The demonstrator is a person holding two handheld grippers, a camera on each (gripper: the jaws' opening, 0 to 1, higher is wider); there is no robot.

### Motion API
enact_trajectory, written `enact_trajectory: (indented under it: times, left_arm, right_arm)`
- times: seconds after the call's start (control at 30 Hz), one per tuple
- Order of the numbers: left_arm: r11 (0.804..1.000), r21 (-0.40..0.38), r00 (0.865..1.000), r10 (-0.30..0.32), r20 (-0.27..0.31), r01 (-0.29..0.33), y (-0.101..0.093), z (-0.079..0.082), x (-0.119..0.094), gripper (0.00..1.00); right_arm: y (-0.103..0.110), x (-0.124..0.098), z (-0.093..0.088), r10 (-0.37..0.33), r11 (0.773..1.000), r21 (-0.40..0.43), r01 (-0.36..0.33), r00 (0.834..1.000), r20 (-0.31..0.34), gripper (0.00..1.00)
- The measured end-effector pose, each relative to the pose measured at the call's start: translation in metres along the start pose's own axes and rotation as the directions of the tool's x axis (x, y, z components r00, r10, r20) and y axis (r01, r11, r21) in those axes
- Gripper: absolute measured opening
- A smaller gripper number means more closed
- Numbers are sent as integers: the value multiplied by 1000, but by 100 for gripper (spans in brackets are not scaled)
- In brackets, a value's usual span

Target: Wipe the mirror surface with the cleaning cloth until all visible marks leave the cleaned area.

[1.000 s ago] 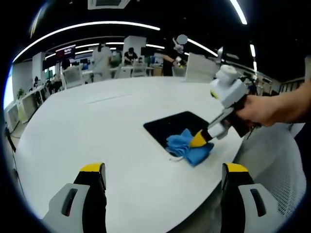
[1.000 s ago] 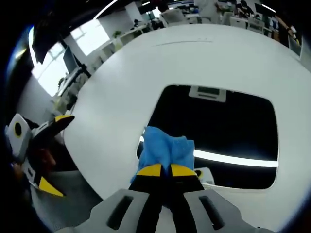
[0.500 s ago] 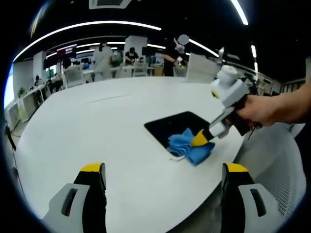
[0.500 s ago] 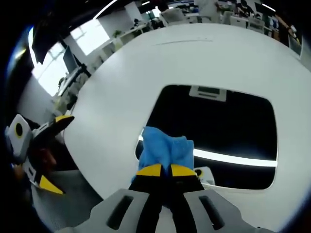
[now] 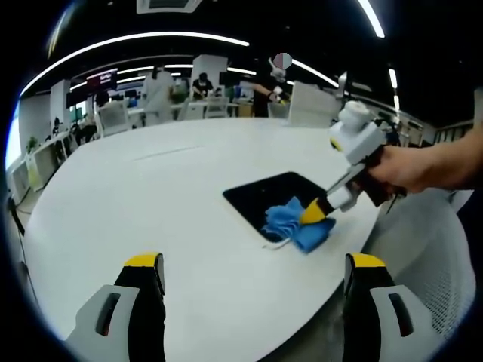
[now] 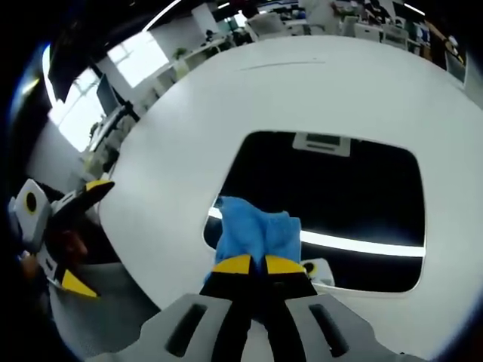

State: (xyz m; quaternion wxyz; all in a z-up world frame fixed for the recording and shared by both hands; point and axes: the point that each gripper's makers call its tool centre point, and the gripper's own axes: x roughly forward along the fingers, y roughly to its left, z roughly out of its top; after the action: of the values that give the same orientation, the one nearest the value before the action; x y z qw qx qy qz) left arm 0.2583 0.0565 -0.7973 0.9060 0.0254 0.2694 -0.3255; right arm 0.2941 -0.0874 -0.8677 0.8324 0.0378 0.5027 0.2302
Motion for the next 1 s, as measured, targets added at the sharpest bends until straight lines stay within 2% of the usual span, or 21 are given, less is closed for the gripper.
enact_trajectory:
  times: [0.47,1.0]
  left_arm:
    - [1000,1,1000,-4,-4,4,-1,-1,1,99]
    - [1000,-1,1000,-3,-7,3,0,-1,0,99]
  right_arm:
    - [-15,-8,-4,-10,999,30,10,1000,-3,0]
    - [-16,-8,-4,-22,999,29,22,1000,-10,0]
